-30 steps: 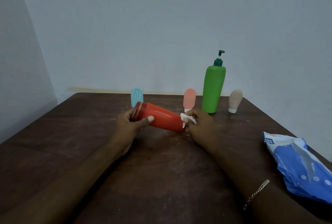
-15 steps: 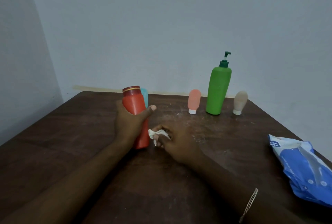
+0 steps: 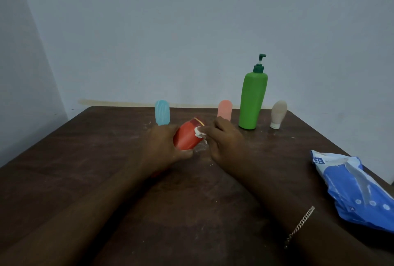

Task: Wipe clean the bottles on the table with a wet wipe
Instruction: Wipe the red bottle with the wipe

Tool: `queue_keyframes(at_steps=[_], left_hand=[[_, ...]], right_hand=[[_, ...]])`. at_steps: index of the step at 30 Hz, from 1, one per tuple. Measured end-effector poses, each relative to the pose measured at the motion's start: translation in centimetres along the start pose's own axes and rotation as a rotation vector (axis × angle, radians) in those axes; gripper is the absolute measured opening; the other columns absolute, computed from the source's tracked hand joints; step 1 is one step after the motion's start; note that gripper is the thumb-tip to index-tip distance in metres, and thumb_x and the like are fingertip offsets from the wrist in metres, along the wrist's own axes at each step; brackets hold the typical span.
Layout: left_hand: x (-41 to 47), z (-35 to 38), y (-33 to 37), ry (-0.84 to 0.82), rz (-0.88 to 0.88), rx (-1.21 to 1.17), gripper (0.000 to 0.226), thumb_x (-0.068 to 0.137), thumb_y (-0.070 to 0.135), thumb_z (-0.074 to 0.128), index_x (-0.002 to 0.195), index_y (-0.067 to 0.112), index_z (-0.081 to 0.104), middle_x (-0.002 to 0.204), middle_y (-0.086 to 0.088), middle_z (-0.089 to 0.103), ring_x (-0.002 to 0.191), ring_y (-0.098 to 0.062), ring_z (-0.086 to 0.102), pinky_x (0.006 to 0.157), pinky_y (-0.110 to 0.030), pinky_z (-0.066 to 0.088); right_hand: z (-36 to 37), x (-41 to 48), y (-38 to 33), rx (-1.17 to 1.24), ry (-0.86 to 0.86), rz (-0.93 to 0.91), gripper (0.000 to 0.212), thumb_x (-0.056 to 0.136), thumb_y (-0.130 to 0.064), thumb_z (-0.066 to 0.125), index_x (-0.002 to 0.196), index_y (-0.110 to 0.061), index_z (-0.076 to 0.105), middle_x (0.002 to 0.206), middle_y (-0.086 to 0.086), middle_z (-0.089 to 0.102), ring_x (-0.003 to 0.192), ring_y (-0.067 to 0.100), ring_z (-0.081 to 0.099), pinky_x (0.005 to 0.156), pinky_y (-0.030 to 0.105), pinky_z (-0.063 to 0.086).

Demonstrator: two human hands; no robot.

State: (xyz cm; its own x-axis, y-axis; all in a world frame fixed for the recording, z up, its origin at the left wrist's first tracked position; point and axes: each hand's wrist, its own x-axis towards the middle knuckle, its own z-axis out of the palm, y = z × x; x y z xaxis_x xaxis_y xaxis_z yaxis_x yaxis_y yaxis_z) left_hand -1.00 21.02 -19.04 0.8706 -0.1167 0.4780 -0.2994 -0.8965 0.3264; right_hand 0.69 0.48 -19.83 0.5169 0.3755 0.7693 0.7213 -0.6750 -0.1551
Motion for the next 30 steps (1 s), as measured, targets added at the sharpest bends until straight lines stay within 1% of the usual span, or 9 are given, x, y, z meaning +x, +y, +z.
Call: queue_keyframes(at_steps=[2,5,7,11,13,16,21,26,30], left_hand=[[-0.5,-0.5,0.2,-0.035,0.138,0.112,0.074,0.071,0.061,0.076,0.131,0.023,0.055,0.119,0.003,0.066,0.092,-0.010,0.058,0.077,-0.025,0.045],[-1.4,-0.3,0.4,-0.053,0.343,0.310,0.073,0.072,0.064,0.071,0.128,0.019,0.056,0.115,0.001,0.066,0.088,-0.020,0.065,0.067,-0.027,0.041],[-1.2,-0.3,0.6,-0.047,0.337,0.299,0.071,0.071,0.064,0.071,0.125,0.020,0.057,0.113,0.002,0.066,0.089,-0.020,0.065,0.068,-0.029,0.043],[-0.6,-0.8,0.3,-0.117,0.176,0.166,0.075,0.074,0.062,0.074,0.135,0.026,0.050,0.124,0.005,0.062,0.100,-0.011,0.058,0.083,-0.026,0.046],[-1.0,-0.7,0.5,-0.119,0.229,0.222,0.075,0.075,0.065,0.071,0.135,0.026,0.049,0.125,0.006,0.061,0.100,-0.012,0.059,0.082,-0.026,0.047],[-1.5,-0.2,0.6,-0.083,0.323,0.277,0.072,0.077,0.068,0.066,0.131,0.025,0.048,0.123,0.006,0.061,0.097,-0.014,0.061,0.077,-0.027,0.049],[-1.0,-0.5,-0.3,-0.070,0.221,0.239,0.072,0.076,0.071,0.067,0.130,0.028,0.047,0.124,0.004,0.064,0.100,-0.014,0.063,0.082,-0.029,0.052],[-1.6,0.0,0.3,-0.063,0.298,0.307,0.060,0.086,0.065,0.060,0.127,0.027,0.041,0.123,0.001,0.065,0.094,-0.017,0.067,0.077,-0.031,0.055],[-1.7,0.4,0.7,-0.084,0.307,0.317,0.053,0.094,0.058,0.055,0.131,0.031,0.029,0.125,0.000,0.066,0.093,-0.017,0.068,0.075,-0.032,0.055]], right_hand=[[0.1,0.4,-0.1,-0.029,0.000,-0.025,0.023,0.090,-0.014,0.062,0.112,-0.013,0.069,0.095,0.000,0.052,0.086,0.009,0.039,0.068,0.029,0.042],[0.3,1.1,-0.2,-0.035,-0.028,0.018,0.015,0.091,-0.017,0.058,0.100,-0.012,0.068,0.094,0.001,0.051,0.086,0.011,0.037,0.072,0.037,0.045],[0.1,1.2,-0.2,-0.057,-0.047,0.036,0.014,0.092,-0.020,0.056,0.098,-0.014,0.067,0.094,0.001,0.052,0.085,0.014,0.041,0.075,0.038,0.044],[-0.5,-0.1,-0.3,-0.131,-0.131,-0.043,0.024,0.090,-0.025,0.058,0.111,-0.019,0.068,0.102,-0.001,0.060,0.093,0.017,0.052,0.077,0.033,0.036],[-0.5,-0.1,-0.3,-0.097,-0.122,-0.032,0.023,0.090,-0.024,0.058,0.110,-0.019,0.069,0.098,-0.001,0.060,0.090,0.017,0.053,0.076,0.034,0.038],[-0.2,0.6,-0.6,-0.050,-0.039,0.048,0.020,0.092,-0.025,0.057,0.105,-0.017,0.071,0.092,-0.001,0.055,0.085,0.018,0.050,0.074,0.036,0.040],[-0.3,-0.7,-1.1,-0.185,-0.135,-0.024,0.021,0.092,-0.025,0.056,0.107,-0.018,0.068,0.099,0.000,0.058,0.089,0.018,0.052,0.076,0.036,0.039],[-0.1,0.3,-1.1,-0.103,-0.073,0.120,0.023,0.096,-0.027,0.050,0.106,-0.016,0.068,0.096,-0.001,0.055,0.086,0.014,0.049,0.077,0.036,0.044],[0.2,-0.1,-2.0,-0.113,-0.120,0.102,0.018,0.096,-0.026,0.052,0.099,-0.015,0.067,0.096,-0.001,0.055,0.087,0.014,0.049,0.079,0.036,0.045]])
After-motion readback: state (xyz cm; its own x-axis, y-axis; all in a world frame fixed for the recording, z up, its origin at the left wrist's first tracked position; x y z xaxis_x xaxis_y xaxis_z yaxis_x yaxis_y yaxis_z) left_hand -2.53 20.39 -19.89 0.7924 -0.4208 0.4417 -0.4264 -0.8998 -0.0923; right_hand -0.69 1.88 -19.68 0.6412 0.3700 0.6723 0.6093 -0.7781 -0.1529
